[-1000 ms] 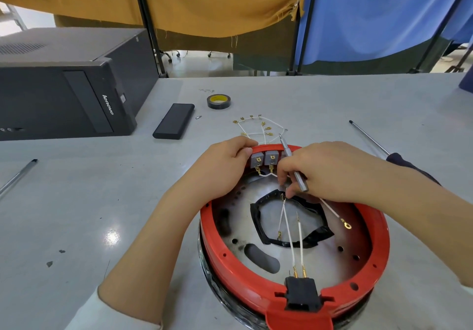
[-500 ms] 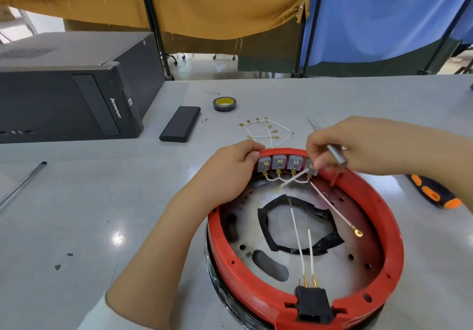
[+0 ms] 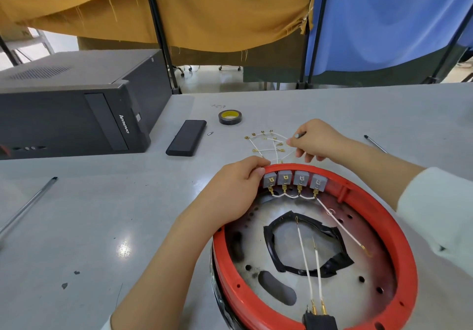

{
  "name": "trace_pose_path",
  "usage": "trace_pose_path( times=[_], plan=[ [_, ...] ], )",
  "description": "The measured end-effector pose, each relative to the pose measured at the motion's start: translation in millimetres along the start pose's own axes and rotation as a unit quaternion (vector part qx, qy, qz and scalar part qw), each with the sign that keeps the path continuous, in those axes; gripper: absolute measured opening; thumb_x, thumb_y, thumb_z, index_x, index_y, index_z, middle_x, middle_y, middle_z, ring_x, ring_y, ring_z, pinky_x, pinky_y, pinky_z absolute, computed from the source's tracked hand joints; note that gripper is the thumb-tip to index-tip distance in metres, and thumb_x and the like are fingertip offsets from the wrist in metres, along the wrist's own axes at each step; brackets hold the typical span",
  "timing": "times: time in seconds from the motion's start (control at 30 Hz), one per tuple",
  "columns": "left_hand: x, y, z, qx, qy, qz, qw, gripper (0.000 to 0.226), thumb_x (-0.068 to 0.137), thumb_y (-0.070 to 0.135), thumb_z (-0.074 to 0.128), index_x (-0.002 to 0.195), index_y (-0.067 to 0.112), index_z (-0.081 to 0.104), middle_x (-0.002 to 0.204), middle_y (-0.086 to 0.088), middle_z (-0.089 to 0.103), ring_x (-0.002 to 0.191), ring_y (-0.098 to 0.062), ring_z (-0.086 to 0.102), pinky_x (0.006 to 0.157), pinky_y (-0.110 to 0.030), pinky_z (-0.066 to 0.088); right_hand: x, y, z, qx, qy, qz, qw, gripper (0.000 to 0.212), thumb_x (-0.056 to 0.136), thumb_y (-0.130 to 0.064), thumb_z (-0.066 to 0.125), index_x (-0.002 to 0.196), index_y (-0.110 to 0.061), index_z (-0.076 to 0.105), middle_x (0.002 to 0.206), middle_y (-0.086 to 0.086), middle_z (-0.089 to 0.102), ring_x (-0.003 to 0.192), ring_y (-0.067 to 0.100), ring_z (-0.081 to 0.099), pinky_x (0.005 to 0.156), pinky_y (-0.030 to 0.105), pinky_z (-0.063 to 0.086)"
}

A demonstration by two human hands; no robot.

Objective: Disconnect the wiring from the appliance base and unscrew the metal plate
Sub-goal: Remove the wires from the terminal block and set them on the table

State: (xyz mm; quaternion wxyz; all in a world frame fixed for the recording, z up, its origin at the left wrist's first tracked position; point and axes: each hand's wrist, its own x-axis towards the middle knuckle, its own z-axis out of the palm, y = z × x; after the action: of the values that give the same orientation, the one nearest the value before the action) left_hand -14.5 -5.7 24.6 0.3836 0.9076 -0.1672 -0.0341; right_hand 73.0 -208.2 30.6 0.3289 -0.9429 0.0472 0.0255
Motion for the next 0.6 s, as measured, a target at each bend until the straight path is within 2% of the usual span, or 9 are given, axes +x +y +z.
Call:
trace_pose_path(
  times=[0.1,0.17,0.23,0.3,0.37,0.43,0.53,0.6],
  plan=[
    [0,-1,0,0.005,0.002,0.004,1.000,0.032,0.101,0.029,0.035,0.126,0.033,0.054,0.125,0.013,0.058,0.112,-0.006,0.050,0.082,-0.016,0.031,-6,-3,3,-0.007,0.016,-0.019,1.000,0.022,0.095,-0.033,0.052,0.081,-0.018,0.056,0.062,-0.002,0.066,0.040,0.010,0.055,0.042,0.022,0.036],
    [1,-1,1,0.011,0.003,0.008,1.000,0.032,0.101,0.029,0.035,0.126,0.033,0.054,0.126,0.013,0.057,0.112,-0.006,0.050,0.081,-0.016,0.031,-18,-5,5,-0.017,0.038,-0.050,0.998,0.026,0.097,-0.039,0.046,0.086,-0.019,0.058,0.060,-0.004,0.066,0.042,0.011,0.056,0.051,0.026,0.040],
    [1,-2,0,0.016,0.003,0.011,1.000,0.032,0.101,0.029,0.036,0.127,0.033,0.053,0.127,0.012,0.057,0.114,-0.007,0.049,0.082,-0.016,0.031,-34,-8,4,0.024,0.073,-0.081,0.994,0.033,0.099,-0.043,0.039,0.089,-0.020,0.061,0.054,-0.004,0.064,0.044,0.011,0.055,0.058,0.029,0.043],
    [2,-3,1,0.017,0.001,0.014,1.000,0.032,0.101,0.029,0.036,0.128,0.032,0.053,0.129,0.011,0.056,0.116,-0.008,0.049,0.084,-0.017,0.030,-54,-12,-2,0.093,0.108,-0.104,0.984,0.038,0.099,-0.047,0.034,0.087,-0.023,0.060,0.047,-0.005,0.061,0.039,0.006,0.049,0.055,0.025,0.040],
    [3,-3,2,0.017,0.004,0.017,1.000,0.032,0.101,0.028,0.037,0.129,0.032,0.052,0.131,0.010,0.054,0.119,-0.009,0.047,0.085,-0.015,0.029,-75,-13,-9,0.169,0.132,-0.118,0.970,0.043,0.099,-0.050,0.032,0.083,-0.023,0.062,0.041,-0.002,0.054,0.034,0.004,0.043,0.046,0.014,0.037],
    [5,-3,4,0.037,0.016,0.028,0.999,0.034,0.101,0.024,0.037,0.132,0.028,0.049,0.135,0.006,0.050,0.123,-0.011,0.044,0.087,-0.012,0.027,-96,-14,-15,0.227,0.135,-0.131,0.956,0.049,0.098,-0.053,0.032,0.083,-0.021,0.066,0.039,0.000,0.050,0.032,0.004,0.041,0.040,0.008,0.034],
    [6,-1,6,0.092,0.025,0.034,0.995,0.037,0.102,0.019,0.033,0.137,0.023,0.044,0.138,0.000,0.046,0.125,-0.017,0.043,0.092,-0.017,0.028,-114,-13,-13,0.286,0.091,-0.133,0.945,0.060,0.089,-0.064,0.032,0.080,-0.020,0.072,0.042,0.004,0.052,0.031,0.008,0.040,0.036,0.011,0.032],
    [7,-1,6,0.095,0.031,0.014,0.995,0.037,0.102,0.018,0.032,0.137,0.022,0.044,0.135,-0.003,0.050,0.123,-0.020,0.046,0.090,-0.020,0.031,-114,-8,-7,0.291,0.089,-0.130,0.944,0.063,0.089,-0.063,0.033,0.074,-0.016,0.073,0.043,0.005,0.053,0.032,0.009,0.040,0.037,0.014,0.032]
  ],
)
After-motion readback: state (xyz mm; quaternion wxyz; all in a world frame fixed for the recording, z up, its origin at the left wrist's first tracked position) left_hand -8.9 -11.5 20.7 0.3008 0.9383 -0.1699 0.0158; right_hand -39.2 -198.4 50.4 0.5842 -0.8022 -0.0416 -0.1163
